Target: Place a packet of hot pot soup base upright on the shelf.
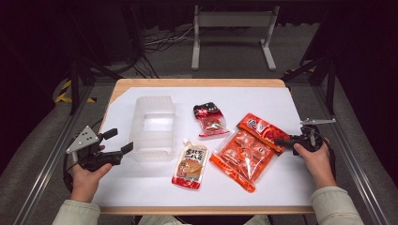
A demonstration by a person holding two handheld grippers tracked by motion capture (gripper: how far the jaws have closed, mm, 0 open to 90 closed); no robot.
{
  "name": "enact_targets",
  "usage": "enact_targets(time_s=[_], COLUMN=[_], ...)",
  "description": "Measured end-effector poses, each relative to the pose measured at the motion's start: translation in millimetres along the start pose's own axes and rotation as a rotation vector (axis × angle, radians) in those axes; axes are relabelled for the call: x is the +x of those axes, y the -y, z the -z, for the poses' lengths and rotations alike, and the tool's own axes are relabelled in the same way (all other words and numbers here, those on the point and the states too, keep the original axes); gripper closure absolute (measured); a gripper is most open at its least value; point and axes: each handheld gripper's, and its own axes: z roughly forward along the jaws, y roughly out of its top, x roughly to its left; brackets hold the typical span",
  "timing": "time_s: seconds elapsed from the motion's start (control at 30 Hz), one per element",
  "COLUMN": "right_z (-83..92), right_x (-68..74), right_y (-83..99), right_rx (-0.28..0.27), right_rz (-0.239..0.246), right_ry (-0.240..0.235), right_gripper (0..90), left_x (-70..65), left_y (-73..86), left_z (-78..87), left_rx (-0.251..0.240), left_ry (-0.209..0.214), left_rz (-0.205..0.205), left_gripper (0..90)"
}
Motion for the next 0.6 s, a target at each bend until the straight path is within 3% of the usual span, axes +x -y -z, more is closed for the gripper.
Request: enact_targets(time_s=[0.07,0.23,0.4,0.53,0.6], right_z=[1.5,-0.2,-3.2,-8.7,-12.5], right_x=[3.8,14.7,13.5,16.0,16.8], right_y=[-1.0,-3.6,-3.2,-2.9,-3.2], right_rx=[-0.019,-0.012,-0.018,-0.02,-0.018], right_rz=[0.005,0.055,0.045,0.073,0.093], right_ry=[-0.036,-0.02,-0.038,-0.032,-0.021], right_gripper=[50.5,50.8,50.1,49.1,49.6], left_x=[0.0,0.1,-1.5,-1.7,-4.5], left_y=[0.0,-0.1,-0.8,-1.7,-3.4], left_z=[-0.6,-2.4,-5.1,-7.8,-10.0], left_rx=[0.0,0.006,0.008,0.004,0.009], left_ry=[-0.002,0.0,0.01,0.024,0.023], left_rz=[0.004,-0.002,0.003,0.015,-0.007], left_gripper=[18.3,18.3,18.9,19.8,20.3])
